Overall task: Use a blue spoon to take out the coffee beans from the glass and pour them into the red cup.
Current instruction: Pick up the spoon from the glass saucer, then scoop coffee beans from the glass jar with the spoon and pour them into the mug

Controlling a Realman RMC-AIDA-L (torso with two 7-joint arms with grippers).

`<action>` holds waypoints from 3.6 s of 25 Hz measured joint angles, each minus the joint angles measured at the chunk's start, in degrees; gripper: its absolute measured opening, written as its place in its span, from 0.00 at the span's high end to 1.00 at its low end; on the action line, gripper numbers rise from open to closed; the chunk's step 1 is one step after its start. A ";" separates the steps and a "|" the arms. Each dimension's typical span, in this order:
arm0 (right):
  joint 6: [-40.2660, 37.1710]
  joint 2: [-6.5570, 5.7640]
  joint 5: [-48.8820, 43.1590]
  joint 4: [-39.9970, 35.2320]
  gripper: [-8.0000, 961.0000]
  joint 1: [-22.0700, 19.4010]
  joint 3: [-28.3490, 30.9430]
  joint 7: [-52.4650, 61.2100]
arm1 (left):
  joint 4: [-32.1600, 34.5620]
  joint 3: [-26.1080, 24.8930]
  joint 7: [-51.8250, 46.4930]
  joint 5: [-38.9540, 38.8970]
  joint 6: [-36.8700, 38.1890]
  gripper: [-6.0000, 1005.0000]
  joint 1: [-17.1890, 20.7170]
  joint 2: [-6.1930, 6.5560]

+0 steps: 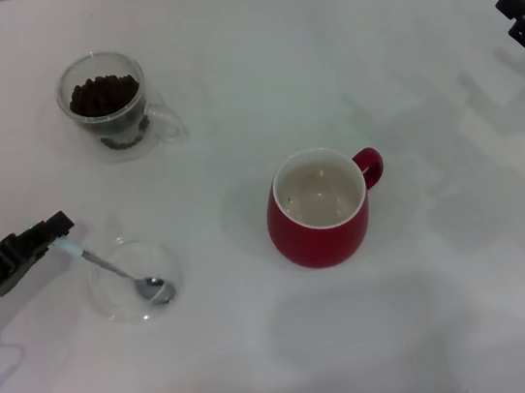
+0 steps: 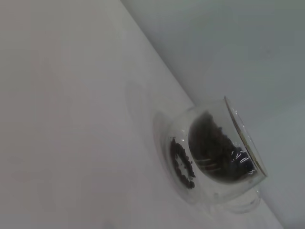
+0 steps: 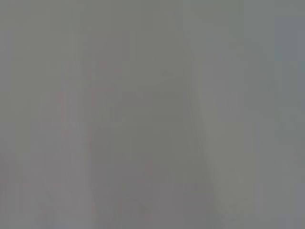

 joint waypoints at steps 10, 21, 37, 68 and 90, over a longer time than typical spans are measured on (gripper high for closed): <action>1.27 -0.20 0.02 -0.35 0.26 0.36 0.01 0.01 | -0.01 -0.26 1.35 -2.45 0.80 0.85 0.31 -0.08; 1.31 -0.05 0.69 -0.38 0.26 0.50 0.10 0.48 | -0.88 -0.15 1.76 -6.71 10.07 0.86 -0.56 2.55; 1.28 0.64 0.89 -0.37 0.26 1.36 0.83 0.34 | -10.33 0.13 11.40 -14.59 3.53 0.86 -17.77 5.90; 1.22 0.85 1.51 -0.37 0.26 0.10 0.89 0.61 | -2.91 0.11 18.86 -7.05 -18.52 0.87 -23.96 0.83; 0.88 0.94 1.51 -0.60 0.26 -0.43 1.52 0.76 | -0.80 0.01 -1.74 -7.81 -20.09 0.87 -21.76 0.58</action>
